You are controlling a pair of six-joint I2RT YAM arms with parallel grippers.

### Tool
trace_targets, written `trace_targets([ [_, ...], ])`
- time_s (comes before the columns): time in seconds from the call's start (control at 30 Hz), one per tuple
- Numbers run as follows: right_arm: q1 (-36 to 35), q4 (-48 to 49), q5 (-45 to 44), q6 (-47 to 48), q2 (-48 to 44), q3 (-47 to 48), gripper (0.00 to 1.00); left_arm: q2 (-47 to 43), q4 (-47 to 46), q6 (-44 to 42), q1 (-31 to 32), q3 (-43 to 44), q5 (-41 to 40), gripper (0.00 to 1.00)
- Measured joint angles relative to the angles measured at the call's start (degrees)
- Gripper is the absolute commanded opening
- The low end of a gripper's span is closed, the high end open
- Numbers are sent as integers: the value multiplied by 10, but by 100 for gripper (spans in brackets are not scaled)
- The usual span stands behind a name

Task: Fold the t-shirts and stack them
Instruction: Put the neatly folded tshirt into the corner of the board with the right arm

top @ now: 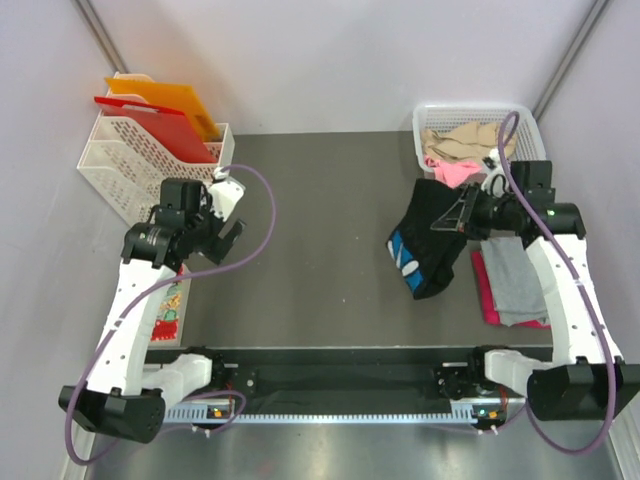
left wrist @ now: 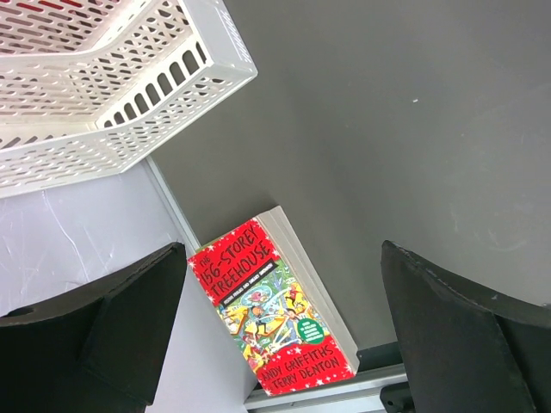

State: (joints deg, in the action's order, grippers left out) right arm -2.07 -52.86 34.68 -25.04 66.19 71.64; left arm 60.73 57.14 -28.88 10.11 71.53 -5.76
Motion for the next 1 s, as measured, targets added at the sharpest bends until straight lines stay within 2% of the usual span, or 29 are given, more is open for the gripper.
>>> trace_targets([
  [0.2,53,-69,-63,13,-42,0,0,-6,5,-3,0,-1,3,99],
  [0.57,146,-119,-177,-2,-99,-18,0,-34,12,-38,-1,-15,-2,99],
  [0.83,223,-117,-190,-22,-41,34,0,-28,-2,-53,-22,-45,-1,99],
  [1.0,240,-114,-154,-20,26,95,0,-5,-38,-53,-54,-70,-1,99],
])
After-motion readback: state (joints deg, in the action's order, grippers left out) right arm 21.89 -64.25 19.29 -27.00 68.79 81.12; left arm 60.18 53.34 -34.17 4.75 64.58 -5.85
